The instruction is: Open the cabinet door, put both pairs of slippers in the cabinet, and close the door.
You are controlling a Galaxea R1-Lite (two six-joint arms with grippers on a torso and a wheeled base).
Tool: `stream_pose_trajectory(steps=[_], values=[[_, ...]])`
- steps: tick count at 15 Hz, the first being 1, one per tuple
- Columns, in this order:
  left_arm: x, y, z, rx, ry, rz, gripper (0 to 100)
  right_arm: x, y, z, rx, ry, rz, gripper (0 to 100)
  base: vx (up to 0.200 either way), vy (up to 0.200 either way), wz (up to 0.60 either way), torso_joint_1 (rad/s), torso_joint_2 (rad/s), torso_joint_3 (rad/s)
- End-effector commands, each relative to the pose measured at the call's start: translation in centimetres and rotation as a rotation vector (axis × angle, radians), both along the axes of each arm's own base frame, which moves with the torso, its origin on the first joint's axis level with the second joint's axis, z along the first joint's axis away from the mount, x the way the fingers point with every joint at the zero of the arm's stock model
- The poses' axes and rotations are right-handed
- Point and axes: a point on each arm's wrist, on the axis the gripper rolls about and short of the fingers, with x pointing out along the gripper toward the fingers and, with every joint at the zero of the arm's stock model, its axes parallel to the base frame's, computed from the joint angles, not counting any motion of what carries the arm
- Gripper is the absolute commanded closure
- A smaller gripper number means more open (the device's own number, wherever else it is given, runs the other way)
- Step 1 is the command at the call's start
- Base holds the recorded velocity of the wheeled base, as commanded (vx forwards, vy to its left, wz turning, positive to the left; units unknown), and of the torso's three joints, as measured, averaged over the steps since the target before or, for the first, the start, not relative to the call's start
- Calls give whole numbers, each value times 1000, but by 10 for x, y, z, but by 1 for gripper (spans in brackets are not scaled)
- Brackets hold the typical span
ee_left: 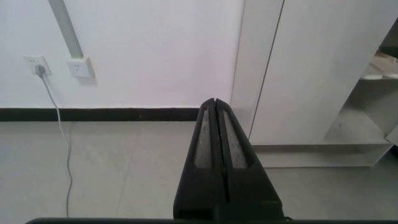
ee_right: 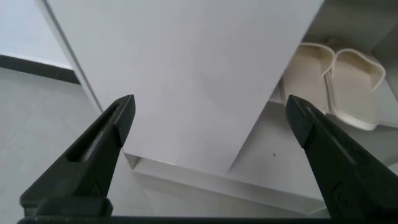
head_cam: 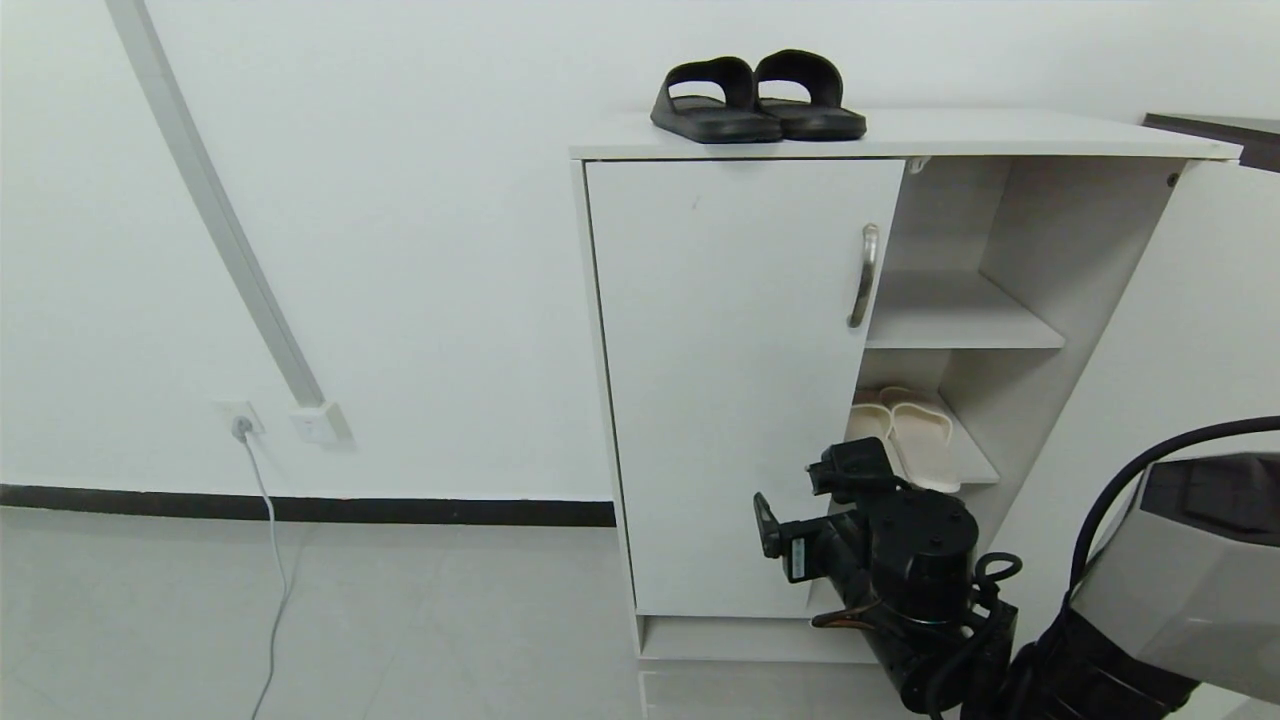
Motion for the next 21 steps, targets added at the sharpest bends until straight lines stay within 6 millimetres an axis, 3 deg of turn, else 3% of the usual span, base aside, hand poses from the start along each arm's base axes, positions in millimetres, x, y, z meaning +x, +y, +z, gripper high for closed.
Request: stream_pose_trajectory(steps=[1,11,21], values=[[0,0,0,0,1,2,100,0,1,-2,-4,5,3,0,0,0,0,0,0,0],[0,0,0,0,1,2,100,3,-2,-6,-13,14,-8,0,0,0,0,1,-9,-9],[0,0,0,0,1,1,100,4,-1,-5,-8,7,-9,0,0,0,0,60,-405,-334]])
